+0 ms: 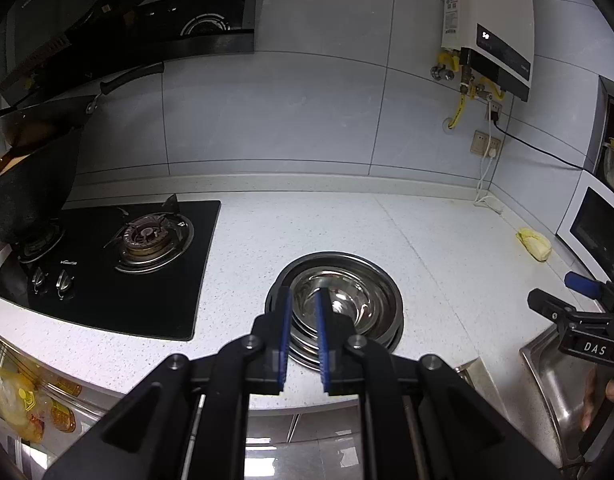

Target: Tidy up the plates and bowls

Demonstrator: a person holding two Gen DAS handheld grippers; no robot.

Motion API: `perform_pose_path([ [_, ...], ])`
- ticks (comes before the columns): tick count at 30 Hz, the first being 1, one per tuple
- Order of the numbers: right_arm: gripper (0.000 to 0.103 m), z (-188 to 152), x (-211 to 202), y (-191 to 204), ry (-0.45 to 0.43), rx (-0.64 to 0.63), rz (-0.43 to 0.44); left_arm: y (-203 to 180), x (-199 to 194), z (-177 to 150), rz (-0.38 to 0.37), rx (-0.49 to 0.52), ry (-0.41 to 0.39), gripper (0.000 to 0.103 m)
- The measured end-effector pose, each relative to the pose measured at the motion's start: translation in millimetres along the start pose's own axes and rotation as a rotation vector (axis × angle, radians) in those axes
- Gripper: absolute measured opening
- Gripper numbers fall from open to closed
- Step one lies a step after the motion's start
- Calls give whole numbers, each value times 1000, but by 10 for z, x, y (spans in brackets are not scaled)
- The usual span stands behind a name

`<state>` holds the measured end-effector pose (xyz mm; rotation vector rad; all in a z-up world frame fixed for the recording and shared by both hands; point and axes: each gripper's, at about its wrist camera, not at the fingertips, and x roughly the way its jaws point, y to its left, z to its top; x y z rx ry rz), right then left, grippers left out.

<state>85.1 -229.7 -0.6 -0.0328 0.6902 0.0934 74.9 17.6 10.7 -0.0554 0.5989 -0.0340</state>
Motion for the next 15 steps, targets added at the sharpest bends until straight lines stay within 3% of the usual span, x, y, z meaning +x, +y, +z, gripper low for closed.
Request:
perform_pose_path([
  [15,94,-4,88,86,14,-35,73,37,-258,-82,84,-16,-23,11],
])
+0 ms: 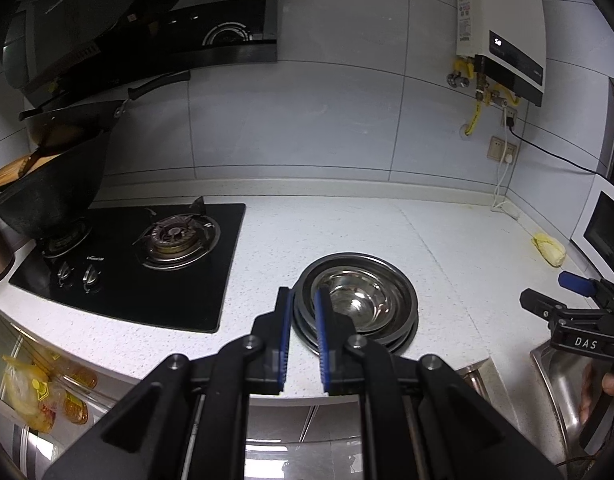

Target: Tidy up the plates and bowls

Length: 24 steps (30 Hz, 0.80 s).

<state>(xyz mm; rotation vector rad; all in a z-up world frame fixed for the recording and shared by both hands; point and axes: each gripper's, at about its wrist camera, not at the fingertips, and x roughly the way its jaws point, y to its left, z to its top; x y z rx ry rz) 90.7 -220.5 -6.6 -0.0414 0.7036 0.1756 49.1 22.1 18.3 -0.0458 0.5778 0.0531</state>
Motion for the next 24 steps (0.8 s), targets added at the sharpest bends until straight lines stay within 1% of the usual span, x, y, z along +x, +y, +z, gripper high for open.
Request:
perform_pose_path([
  [2,94,2,6,13,-1,-11,12,7,-41,-21,16,-1,-2,11],
  [10,94,24,8,46,-4,-25,48,24,-177,-47,33,-8,-18,11],
  [13,94,28,-15,64,-8,-38,51,29,-210,-51,32,-12,-24,11],
  [18,94,31,-47,50,-16,-44,57,-6,-221,-70,25,-9,-12,11],
  [24,94,2,-98,-70,-22,-6,46,-101,-211,-78,3,3,-5,11],
])
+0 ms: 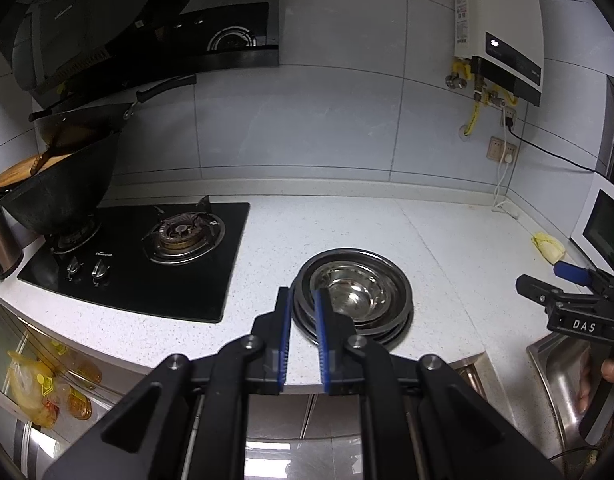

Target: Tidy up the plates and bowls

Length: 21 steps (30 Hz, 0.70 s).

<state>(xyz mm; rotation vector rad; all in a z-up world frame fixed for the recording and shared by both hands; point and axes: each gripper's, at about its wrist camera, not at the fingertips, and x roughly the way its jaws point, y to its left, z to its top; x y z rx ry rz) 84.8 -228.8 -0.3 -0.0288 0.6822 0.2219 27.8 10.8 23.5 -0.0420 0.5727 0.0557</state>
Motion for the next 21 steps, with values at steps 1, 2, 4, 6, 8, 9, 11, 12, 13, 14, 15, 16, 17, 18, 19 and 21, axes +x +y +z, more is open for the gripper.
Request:
perform_pose_path([
  [1,94,-3,-9,-26,0,4,-4,-10,8,4,-7,2,0,11],
  [2,94,-9,-20,-56,1,11,-9,-24,14,8,-13,7,-3,11],
  [4,94,-17,-48,-110,1,21,-20,-76,26,16,-25,18,-5,11],
  [6,94,-22,-80,-162,-2,27,-36,-109,46,27,-42,22,-5,11],
  [8,94,-27,-113,-215,-6,37,-48,-153,66,40,-53,27,-4,11],
  [9,94,-28,-124,-233,-6,41,-53,-171,77,45,-58,30,-4,11],
  [11,94,-35,-148,-274,-7,51,-65,-205,103,56,-72,34,-1,11],
  [12,94,-39,-159,-296,-6,55,-70,-219,113,60,-76,38,-1,11],
  [13,95,-40,-163,-317,-6,57,-74,-239,123,61,-79,43,-1,11],
  [14,95,-45,-168,-327,-6,60,-78,-252,132,61,-84,48,-1,11],
  [15,95,-49,-170,-339,-4,63,-82,-268,142,62,-91,52,1,11],
  [16,95,-54,-172,-348,-3,65,-86,-279,151,64,-98,55,3,11],
  [17,95,-58,-174,-359,-3,68,-88,-285,155,65,-104,56,4,11],
  [18,95,-59,-176,-367,-3,71,-90,-292,160,67,-108,58,4,11],
  [19,95,-61,-177,-372,-3,74,-92,-295,165,69,-107,60,3,11],
  [21,95,-62,-176,-378,-2,79,-96,-295,171,74,-105,61,0,11],
])
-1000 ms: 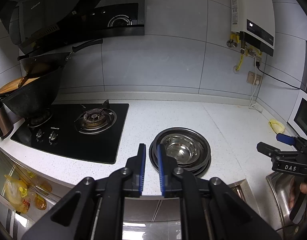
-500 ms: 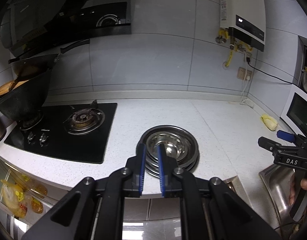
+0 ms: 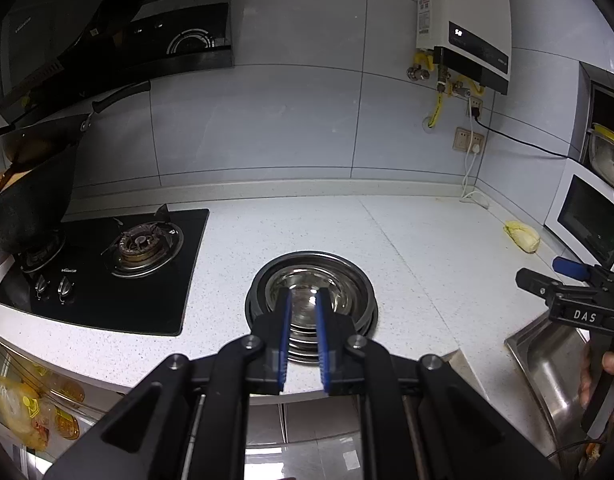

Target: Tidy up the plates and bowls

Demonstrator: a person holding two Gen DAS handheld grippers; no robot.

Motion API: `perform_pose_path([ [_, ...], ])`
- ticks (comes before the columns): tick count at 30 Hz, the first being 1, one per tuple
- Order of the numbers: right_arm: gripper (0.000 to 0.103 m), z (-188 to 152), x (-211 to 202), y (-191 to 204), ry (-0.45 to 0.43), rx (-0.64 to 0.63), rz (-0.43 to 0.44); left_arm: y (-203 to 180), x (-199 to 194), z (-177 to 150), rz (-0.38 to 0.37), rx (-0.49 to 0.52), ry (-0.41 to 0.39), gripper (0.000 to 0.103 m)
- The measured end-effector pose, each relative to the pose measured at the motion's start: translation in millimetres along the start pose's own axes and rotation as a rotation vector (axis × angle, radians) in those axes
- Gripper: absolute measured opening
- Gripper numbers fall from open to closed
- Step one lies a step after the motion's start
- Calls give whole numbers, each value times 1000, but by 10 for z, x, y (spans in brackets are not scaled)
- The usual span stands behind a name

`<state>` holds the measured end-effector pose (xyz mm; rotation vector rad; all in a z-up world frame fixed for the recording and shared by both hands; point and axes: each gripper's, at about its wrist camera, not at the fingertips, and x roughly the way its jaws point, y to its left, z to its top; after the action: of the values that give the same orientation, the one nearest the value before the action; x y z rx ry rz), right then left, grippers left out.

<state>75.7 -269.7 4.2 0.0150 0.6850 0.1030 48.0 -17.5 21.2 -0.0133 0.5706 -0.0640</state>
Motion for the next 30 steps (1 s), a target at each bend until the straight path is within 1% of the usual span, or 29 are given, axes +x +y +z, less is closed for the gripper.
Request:
perform_pose_path([
  [30,95,14,10,104,7,-2,-10,7,-1,27,-26,-8,-1,11],
])
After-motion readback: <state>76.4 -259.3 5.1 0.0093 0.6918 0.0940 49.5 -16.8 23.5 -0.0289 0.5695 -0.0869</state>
